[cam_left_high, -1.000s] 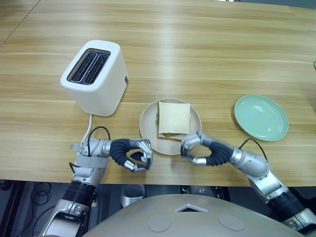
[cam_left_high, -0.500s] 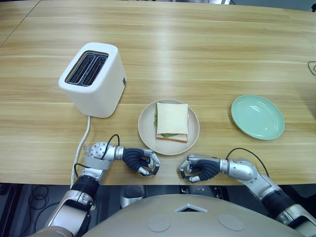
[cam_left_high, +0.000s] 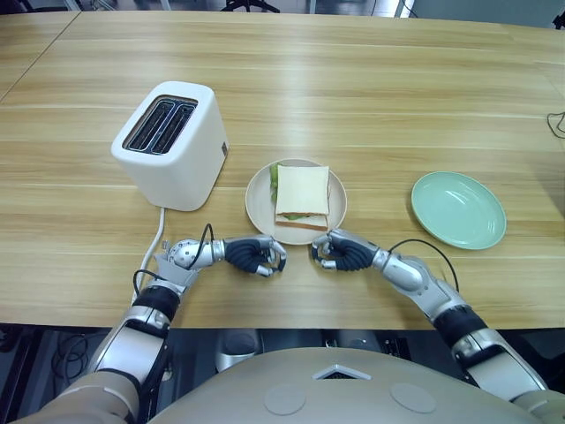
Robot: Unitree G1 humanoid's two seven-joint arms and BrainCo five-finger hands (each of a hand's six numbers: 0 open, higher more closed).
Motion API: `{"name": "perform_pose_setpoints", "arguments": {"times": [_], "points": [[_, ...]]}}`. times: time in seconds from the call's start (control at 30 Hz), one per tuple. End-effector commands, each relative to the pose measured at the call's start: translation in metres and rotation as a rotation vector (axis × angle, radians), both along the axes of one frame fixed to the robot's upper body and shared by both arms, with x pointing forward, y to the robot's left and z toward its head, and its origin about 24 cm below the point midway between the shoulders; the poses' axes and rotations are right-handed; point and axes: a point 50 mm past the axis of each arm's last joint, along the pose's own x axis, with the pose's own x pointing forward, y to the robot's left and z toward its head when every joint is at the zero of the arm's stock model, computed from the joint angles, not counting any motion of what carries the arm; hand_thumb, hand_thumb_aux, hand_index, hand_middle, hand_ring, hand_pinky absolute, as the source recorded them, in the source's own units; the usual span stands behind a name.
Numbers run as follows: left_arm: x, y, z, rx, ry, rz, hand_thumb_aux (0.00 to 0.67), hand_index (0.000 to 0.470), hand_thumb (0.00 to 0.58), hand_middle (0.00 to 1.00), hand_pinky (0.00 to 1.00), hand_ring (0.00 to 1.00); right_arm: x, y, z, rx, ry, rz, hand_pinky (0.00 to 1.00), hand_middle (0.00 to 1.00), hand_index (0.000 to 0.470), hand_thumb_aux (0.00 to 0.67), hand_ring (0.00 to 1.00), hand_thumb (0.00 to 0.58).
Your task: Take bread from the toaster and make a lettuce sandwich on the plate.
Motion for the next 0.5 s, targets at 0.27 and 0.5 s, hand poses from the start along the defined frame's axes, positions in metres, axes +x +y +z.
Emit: {"name": "perform_pose_setpoints", "arguments": {"times": [0.27, 0.5], "points": [[0.037, 0.004, 0.014, -0.126, -0.205, 0.376, 0.013, 0.009, 0.023, 0.91, 0.91, 0.91, 0.028, -0.001, -0.006, 0.03, -0.078, -0.192, 1.0, 1.0, 0.46, 0.67, 1.0, 0.58], [0.027, 0.005, 0.025, -0.356, -0.18, 0.367, 0.0, 0.0, 0.0, 0.87, 0.87, 0.87, 0.031, -0.01, 0.014, 0.193, -0.139, -0.239, 1.0, 1.0, 0.46, 0.67, 1.0, 0.58]]}}
